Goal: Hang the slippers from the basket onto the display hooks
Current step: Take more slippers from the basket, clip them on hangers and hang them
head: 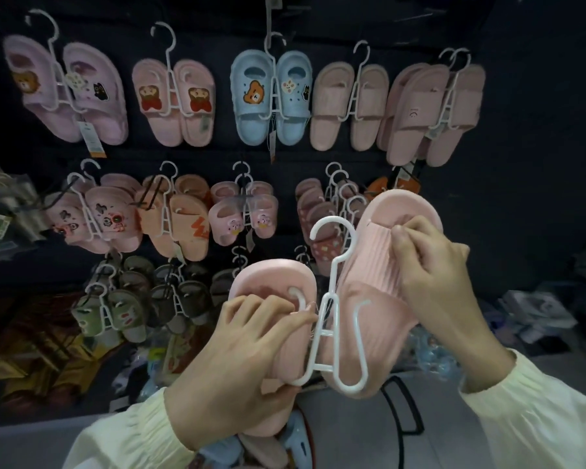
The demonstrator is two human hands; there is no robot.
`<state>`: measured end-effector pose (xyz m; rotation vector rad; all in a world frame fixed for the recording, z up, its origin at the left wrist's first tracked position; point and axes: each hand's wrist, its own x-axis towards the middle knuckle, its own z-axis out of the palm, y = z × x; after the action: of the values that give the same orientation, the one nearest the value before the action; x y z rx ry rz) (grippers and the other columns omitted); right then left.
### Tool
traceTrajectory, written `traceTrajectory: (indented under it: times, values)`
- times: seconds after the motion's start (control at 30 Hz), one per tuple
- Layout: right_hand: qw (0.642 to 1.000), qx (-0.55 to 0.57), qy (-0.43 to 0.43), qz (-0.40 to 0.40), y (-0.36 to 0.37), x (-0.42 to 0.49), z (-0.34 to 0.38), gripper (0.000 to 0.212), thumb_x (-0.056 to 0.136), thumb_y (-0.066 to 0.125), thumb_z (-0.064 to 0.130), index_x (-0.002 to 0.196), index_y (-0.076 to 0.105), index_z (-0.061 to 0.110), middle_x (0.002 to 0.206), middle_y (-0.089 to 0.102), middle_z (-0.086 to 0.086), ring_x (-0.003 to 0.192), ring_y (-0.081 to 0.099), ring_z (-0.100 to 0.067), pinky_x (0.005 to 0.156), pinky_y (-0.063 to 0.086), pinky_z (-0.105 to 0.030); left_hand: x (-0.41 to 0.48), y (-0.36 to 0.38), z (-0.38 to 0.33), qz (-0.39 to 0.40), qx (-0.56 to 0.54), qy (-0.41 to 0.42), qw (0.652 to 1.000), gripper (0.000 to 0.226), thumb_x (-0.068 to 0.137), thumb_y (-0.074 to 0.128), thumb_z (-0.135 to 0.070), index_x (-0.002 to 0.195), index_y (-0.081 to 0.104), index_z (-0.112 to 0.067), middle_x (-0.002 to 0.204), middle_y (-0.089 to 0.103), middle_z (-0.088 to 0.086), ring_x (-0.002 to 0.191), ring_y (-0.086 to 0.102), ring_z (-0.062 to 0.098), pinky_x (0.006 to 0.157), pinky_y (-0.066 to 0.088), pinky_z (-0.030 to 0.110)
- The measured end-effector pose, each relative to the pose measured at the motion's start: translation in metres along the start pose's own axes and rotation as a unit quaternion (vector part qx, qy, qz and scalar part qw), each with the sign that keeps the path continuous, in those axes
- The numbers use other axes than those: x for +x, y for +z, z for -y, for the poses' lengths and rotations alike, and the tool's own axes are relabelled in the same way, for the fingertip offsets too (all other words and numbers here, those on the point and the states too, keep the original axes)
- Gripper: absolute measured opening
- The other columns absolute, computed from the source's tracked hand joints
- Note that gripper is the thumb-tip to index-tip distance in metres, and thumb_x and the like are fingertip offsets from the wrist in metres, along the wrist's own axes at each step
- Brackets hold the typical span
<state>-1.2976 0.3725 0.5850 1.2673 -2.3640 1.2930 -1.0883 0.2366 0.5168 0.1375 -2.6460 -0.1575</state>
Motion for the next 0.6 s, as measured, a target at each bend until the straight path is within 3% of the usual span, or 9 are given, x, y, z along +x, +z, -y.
traceTrajectory:
  times: [0.17,0.3,0.4,0.5,0.6]
  values:
    - [0.997,-0.058,-0.049,0.017,-0.004,-0.028,0.010,0.037,0.100,0.040,0.035,0.071,0.061,0.022,0.081,0.053,0.010,0.083,0.054,-0.009,0.081,0.026,-0.035,-0.006,0.002,-0.005,-0.006,-0.007,0.000,1.000,0.081,0.066,0.079,-0.046,0.138,0.047,-0.029,0.121,0.051,-0.007,0.111,0.050,0.020,0.098,0.034,0.038]
    - [0.994,-0.082,-0.073,0.027,-0.004,-0.044,0.012,0.027,0.097,0.044,0.039,0.072,0.045,0.029,0.072,0.047,0.012,0.074,0.050,-0.009,0.077,0.031,-0.039,-0.003,0.005,-0.008,-0.020,-0.013,-0.001,1.000,0.081,0.067,0.079,-0.047,0.140,0.046,-0.029,0.122,0.050,-0.006,0.112,0.048,0.020,0.100,0.033,0.037]
    - [0.992,-0.075,-0.084,0.049,-0.008,-0.052,0.005,0.007,0.093,0.051,0.039,0.093,0.047,0.033,0.085,0.053,0.020,0.082,0.054,-0.006,0.083,0.033,-0.038,0.006,0.008,-0.011,-0.031,-0.019,0.000,0.999,0.081,0.068,0.078,-0.045,0.140,0.046,-0.029,0.123,0.050,-0.005,0.113,0.049,0.021,0.101,0.035,0.039]
    - [0.990,-0.085,-0.091,0.058,-0.013,-0.051,-0.009,0.030,0.093,0.052,0.040,0.123,0.048,0.038,0.110,0.056,0.024,0.094,0.056,-0.001,0.086,0.031,-0.034,0.020,0.013,-0.011,-0.034,-0.022,0.005,0.999,0.080,0.068,0.077,-0.045,0.140,0.047,-0.028,0.124,0.049,-0.006,0.114,0.049,0.021,0.103,0.034,0.039]
    - [0.987,-0.121,-0.089,0.057,-0.021,-0.044,-0.031,0.039,0.093,0.052,0.044,0.131,0.050,0.038,0.109,0.057,0.026,0.097,0.053,0.002,0.085,0.026,-0.030,0.043,0.022,-0.013,-0.039,-0.032,0.009,0.999,0.076,0.070,0.074,-0.045,0.140,0.048,-0.027,0.124,0.049,-0.007,0.113,0.048,0.020,0.103,0.034,0.039]
